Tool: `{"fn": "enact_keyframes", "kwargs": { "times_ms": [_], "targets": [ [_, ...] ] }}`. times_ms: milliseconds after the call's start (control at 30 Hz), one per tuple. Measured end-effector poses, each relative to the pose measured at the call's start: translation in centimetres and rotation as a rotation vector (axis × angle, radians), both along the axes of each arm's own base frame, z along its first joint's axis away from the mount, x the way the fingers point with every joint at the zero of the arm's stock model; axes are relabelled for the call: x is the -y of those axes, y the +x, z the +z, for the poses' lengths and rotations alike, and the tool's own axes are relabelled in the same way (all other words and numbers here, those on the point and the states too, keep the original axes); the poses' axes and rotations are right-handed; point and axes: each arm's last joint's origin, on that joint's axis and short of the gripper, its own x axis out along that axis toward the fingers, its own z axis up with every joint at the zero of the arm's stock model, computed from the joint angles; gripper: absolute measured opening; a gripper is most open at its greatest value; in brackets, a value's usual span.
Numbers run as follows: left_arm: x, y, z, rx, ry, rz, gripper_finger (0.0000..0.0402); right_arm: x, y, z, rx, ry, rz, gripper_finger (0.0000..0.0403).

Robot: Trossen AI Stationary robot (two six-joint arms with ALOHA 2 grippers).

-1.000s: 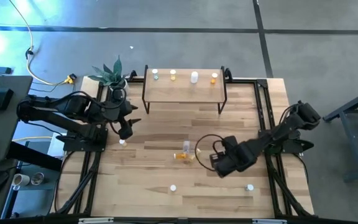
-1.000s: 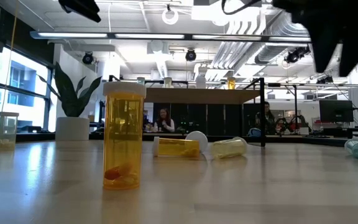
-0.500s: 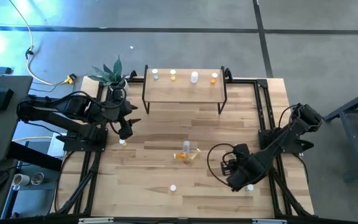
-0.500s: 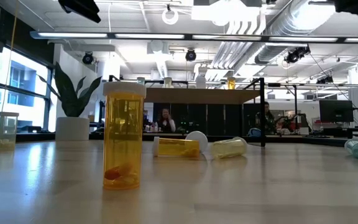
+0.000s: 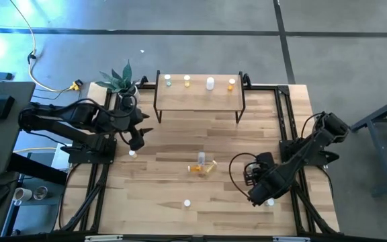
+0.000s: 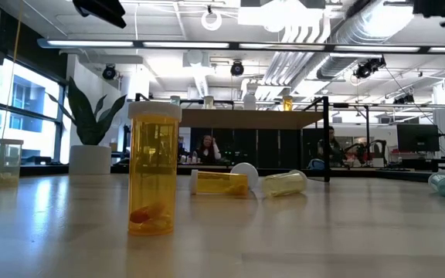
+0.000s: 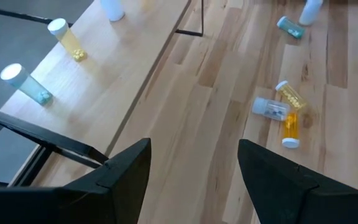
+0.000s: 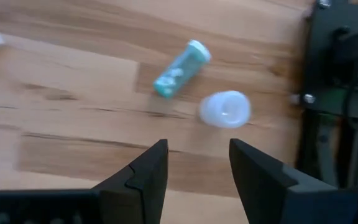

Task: Pick and place medicine bottles onto shelf by color
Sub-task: Put the right white pill bottle aligned with the other white pill bottle on the shelf

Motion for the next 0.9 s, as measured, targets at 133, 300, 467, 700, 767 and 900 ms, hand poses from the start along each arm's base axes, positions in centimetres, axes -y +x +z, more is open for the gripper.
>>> {"fn": "enact_keyframes", "kwargs": {
  "times_ms": [133, 300, 467, 700, 767, 900],
  "targets": [
    [0.0, 0.3, -0.2, -0.012, 0.003, 0.004, 0.0230, 0.0, -0.6, -1.2, -0.041, -0.003, 0.010, 0.0162],
    [-0.1, 0.9, -0.6, -0.013, -0.019, 0.053, 0.0230, 0.0, -2.0, -2.1, -0.025, -0.017, 0.000, 0.0162],
    [-0.1, 1.7, -1.1, -0.034, -0.028, 0.070, 0.0230, 0.9, -4.1, -2.4, 0.054, -0.031, -0.018, 0.0162],
    [-0.1, 2.7, -1.8, -0.079, -0.023, 0.073, 0.0230, 3.2, -6.3, -2.2, 0.141, 0.020, -0.006, 0.0162],
    [-0.1, 2.9, -2.0, -0.087, -0.023, 0.073, 0.0230, 3.7, -6.7, -2.2, 0.171, 0.053, 0.007, 0.0163],
    [-0.1, 3.0, -2.1, -0.092, -0.024, 0.075, 0.0230, 4.4, -7.4, -2.7, 0.224, 0.116, 0.033, 0.0176]
  ]
}}
